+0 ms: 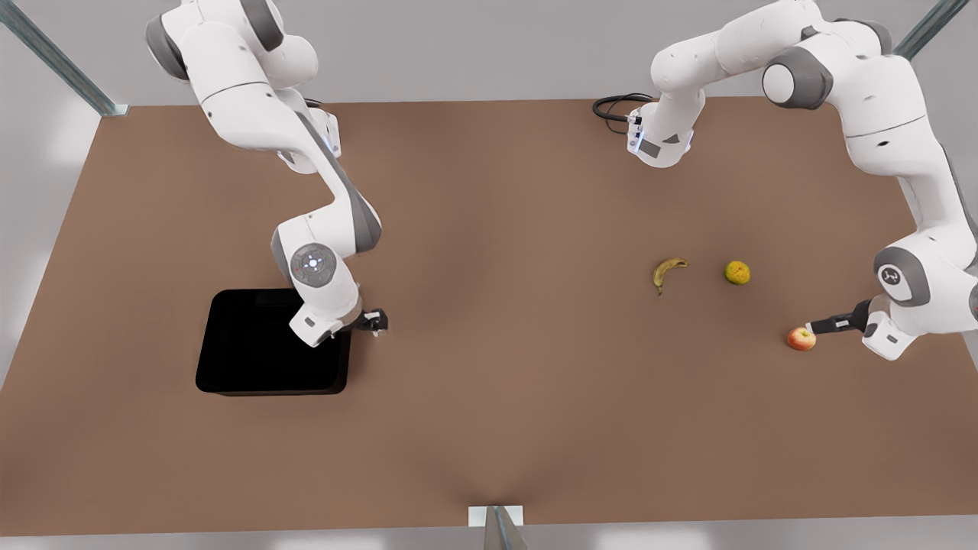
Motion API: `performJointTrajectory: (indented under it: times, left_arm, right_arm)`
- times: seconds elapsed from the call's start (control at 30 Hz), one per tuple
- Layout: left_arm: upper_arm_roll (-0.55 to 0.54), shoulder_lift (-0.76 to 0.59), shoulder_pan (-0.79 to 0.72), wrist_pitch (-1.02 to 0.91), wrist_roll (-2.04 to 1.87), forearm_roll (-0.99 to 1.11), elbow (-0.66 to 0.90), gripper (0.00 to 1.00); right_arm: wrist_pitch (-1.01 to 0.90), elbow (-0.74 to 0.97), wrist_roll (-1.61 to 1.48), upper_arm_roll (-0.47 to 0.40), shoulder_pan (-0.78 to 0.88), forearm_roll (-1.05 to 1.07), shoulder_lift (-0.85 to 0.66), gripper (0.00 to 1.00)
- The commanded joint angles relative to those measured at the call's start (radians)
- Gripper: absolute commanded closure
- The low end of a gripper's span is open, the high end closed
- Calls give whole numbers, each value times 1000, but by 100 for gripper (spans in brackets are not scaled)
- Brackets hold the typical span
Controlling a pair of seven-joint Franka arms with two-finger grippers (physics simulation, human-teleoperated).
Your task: Place the storage box in the middle with the right arm, and place the apple in the storage box with the left arm
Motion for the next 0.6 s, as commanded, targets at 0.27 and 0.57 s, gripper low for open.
performJointTrajectory:
  times: [0.27,0.57]
  left_arm:
    - [2,58,10,109,91,-10,-32,1]
    - [6,61,1,185,28,12,-80,1]
  right_arm:
    - [71,-19,-1,-17,-15,-12,68,0]
    - [72,-53,-2,-18,-16,-20,138,0]
